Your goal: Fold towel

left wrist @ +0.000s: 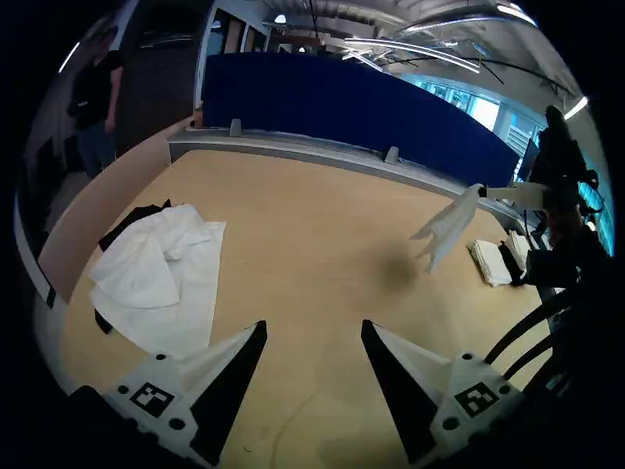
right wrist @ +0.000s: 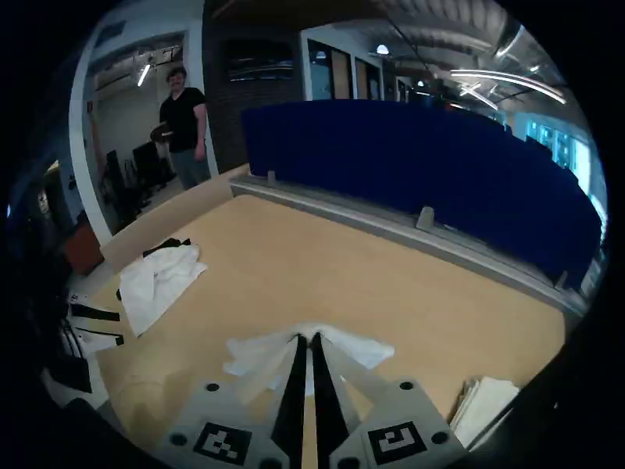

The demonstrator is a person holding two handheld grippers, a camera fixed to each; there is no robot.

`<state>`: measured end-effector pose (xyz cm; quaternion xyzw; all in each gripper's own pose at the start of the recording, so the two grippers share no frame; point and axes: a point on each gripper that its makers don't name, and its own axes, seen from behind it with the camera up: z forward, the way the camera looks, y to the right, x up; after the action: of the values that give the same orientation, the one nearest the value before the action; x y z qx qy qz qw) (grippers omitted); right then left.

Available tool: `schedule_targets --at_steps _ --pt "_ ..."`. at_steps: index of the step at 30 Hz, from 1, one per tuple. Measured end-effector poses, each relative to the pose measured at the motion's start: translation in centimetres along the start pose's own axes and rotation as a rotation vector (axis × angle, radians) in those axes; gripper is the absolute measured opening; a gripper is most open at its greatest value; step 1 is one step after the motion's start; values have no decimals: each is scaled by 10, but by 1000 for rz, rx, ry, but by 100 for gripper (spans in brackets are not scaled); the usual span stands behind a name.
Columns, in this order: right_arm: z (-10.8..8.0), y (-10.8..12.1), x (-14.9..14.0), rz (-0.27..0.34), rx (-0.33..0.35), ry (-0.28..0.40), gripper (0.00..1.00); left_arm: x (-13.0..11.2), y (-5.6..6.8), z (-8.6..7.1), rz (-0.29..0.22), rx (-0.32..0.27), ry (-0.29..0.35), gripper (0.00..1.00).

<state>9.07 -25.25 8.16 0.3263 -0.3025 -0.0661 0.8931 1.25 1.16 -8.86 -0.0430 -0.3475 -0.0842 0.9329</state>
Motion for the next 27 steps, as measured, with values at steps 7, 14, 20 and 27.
schedule_targets --at_steps 7,14,20,27 --pt "-16 29 6 0 -32 5 5 -1 2 2 3 0 -2 89" --pt "-30 64 6 7 -65 2 5 -2 5 3 12 2 -6 89" --pt "-40 102 5 22 -103 -3 5 -3 8 5 17 3 -9 89" --pt "-52 153 3 33 -163 -15 5 -3 8 6 21 9 -13 89"
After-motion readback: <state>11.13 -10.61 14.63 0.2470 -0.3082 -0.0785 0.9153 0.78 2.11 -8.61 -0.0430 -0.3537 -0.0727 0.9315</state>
